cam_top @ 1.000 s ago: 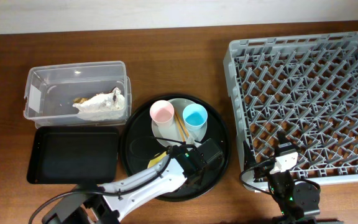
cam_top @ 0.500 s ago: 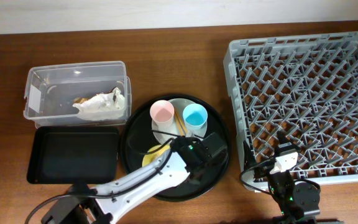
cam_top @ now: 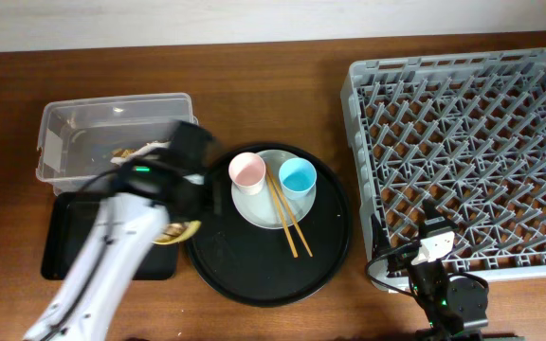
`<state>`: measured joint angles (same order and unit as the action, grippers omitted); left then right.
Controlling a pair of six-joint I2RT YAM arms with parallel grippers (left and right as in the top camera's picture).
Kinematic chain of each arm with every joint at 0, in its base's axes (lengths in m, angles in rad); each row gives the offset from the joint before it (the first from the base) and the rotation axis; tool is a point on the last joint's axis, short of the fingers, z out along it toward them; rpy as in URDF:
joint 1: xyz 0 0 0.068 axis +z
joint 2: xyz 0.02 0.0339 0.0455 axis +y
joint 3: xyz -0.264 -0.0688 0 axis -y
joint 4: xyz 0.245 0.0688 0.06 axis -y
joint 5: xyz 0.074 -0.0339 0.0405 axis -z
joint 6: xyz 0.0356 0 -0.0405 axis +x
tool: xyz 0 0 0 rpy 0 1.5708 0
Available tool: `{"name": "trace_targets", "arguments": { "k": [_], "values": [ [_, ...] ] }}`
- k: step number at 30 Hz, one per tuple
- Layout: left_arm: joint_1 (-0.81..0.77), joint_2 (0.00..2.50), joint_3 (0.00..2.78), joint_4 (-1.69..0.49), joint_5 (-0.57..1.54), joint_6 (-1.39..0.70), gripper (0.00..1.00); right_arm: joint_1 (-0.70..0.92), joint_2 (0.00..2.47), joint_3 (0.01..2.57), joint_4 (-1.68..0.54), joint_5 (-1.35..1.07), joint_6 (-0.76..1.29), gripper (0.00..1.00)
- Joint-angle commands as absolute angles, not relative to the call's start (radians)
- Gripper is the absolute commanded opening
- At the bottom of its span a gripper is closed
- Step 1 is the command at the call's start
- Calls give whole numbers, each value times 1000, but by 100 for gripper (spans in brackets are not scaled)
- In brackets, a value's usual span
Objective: Sort waste into correct bins and load items into the dishwasher rack
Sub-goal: 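Carry the yellow bowl over the black tray and tip out the scraps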
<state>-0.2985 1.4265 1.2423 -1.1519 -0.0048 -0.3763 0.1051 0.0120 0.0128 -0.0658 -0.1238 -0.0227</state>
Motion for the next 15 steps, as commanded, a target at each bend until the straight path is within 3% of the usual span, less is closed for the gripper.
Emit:
{"name": "trace_targets", "arguments": {
  "k": [1, 7, 15],
  "values": [
    [-49, 1390, 1263, -1142, 278, -173, 0, 111, 6, 6, -68, -122, -17, 99],
    [249, 1390, 1253, -1115, 548, -50, 0, 111, 6, 6, -68, -122, -17, 99],
    [389, 1390, 1143, -974, 684, -51, 0, 111, 6, 6, -68, -122, -17, 99]
  ]
}}
